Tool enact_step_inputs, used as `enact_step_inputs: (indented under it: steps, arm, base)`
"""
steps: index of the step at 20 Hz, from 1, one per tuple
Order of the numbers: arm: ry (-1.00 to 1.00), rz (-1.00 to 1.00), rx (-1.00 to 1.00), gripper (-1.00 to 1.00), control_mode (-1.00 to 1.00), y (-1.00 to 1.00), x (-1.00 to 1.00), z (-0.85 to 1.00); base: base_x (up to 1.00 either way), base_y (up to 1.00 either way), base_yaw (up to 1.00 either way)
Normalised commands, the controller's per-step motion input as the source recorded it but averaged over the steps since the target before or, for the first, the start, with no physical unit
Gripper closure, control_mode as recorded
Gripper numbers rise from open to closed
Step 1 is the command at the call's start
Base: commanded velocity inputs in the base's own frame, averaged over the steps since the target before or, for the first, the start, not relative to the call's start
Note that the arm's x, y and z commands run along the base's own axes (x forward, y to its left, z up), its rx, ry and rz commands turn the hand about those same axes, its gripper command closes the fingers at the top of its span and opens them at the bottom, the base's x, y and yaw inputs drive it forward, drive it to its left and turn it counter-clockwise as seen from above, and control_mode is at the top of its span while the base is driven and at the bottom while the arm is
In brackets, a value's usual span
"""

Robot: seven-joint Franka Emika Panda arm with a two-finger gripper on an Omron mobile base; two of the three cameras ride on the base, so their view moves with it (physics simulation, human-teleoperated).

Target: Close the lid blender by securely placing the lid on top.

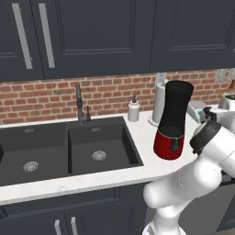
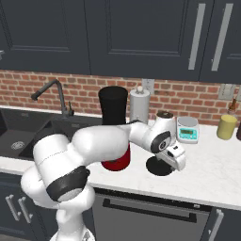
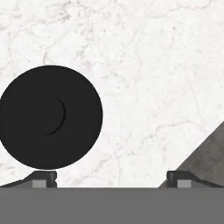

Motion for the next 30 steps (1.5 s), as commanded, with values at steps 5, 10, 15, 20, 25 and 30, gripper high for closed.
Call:
enact_step_inputs:
  steps: [5, 10, 15, 20, 25, 30]
  arm:
    - [0.04, 0.00, 0.13, -1.00, -1.00, -0.13, 0.66, -0.32]
    - [0.00, 0.00, 0.04, -1.00, -1.00, 0.00, 0.23, -0.44]
    - [0.00, 0.00, 0.01, -1.00, -1.00, 0.10, 0.06, -0.48]
    - [0.00, 0.00, 0.00, -1.00, -1.00, 0.31, 0.00, -0.11]
    - [0.00, 0.00, 0.00, -1.00, -1.00, 0.48, 0.00, 0.02]
    - [0.08, 0.00, 0.00, -1.00, -1.00, 0.50, 0.06, -0.20]
  base:
    - [0.00, 0.00, 0.00]
    - [0.00, 0.00, 0.00]
    - [0.00, 0.00, 0.00]
    - [0.00, 0.00, 0.00]
    - [0.00, 0.00, 0.00]
    - [0.00, 0.00, 0.00]
